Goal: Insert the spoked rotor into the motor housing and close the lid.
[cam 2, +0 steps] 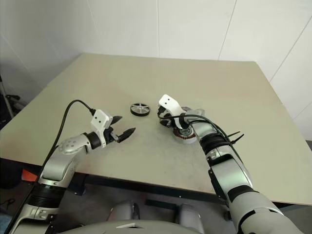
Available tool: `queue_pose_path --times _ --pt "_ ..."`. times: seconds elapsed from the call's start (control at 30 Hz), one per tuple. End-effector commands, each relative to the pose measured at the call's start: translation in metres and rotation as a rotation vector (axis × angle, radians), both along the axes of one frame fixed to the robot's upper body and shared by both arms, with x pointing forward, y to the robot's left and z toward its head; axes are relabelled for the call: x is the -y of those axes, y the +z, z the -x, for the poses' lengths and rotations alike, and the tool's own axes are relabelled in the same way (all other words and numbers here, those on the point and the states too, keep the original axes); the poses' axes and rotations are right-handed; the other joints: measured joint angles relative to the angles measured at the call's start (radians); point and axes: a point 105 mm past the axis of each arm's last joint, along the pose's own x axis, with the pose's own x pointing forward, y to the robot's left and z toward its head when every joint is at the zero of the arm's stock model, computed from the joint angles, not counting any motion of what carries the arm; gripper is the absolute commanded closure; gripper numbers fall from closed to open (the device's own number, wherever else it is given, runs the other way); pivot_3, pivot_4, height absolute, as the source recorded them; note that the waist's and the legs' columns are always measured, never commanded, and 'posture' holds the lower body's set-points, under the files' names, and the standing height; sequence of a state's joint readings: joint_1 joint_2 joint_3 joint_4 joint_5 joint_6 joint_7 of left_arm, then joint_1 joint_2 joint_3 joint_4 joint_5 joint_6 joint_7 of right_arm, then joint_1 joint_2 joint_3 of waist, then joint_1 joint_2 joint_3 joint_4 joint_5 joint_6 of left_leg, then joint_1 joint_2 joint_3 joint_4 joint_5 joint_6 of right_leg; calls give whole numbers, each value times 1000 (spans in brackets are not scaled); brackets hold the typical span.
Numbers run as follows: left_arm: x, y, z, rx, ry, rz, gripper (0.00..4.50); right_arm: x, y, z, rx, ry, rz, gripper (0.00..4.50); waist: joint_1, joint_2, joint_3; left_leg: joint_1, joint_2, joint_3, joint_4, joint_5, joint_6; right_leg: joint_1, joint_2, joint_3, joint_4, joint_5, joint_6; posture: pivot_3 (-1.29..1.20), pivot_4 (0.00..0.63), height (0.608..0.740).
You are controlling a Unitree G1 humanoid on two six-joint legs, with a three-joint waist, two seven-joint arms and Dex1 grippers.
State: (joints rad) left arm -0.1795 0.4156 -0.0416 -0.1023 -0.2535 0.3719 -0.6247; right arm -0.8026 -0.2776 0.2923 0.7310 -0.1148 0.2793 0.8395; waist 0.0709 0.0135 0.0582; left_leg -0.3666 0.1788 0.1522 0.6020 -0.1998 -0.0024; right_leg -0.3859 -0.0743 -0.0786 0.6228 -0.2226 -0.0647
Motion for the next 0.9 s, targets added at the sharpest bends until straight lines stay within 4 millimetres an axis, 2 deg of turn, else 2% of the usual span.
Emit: queue_pose_path --times 0.03,0.17,0.23,0.33,0.7,0.9 --pt "-2 13 -1 57 2 -5 0 5 -10 7 -35 8 25 2771 0 0 0 0 0 0 0 0 0 0 0 0 0 0 0 0 0 740" --pt "-1 13 -1 57 1 -4 0 7 -9 4 -36 -10 22 2771 1 0 0 0 0 0 0 0 0 0 0 0 0 0 0 0 0 740" --pt "-1 13 -2 58 0 -4 0 7 -9 4 -37 -14 18 3109 1 0 0 0 0 0 0 0 0 0 0 0 0 0 0 0 0 740" --pt "-1 13 -2 60 -1 -4 0 6 -9 4 -37 -15 15 3855 1 0 0 0 0 0 0 0 0 0 0 0 0 0 0 0 0 740" --pt "-2 14 -3 63 2 -8 0 3 2 -2 -11 -36 -24 3852 1 0 0 0 0 0 0 0 0 0 0 0 0 0 0 0 0 740" --pt "-2 13 -3 63 2 -7 0 -10 39 6 47 30 -130 3852 0 0 0 -2 0 0 0 0 0 -2 0 0 0 0 0 0 0 740"
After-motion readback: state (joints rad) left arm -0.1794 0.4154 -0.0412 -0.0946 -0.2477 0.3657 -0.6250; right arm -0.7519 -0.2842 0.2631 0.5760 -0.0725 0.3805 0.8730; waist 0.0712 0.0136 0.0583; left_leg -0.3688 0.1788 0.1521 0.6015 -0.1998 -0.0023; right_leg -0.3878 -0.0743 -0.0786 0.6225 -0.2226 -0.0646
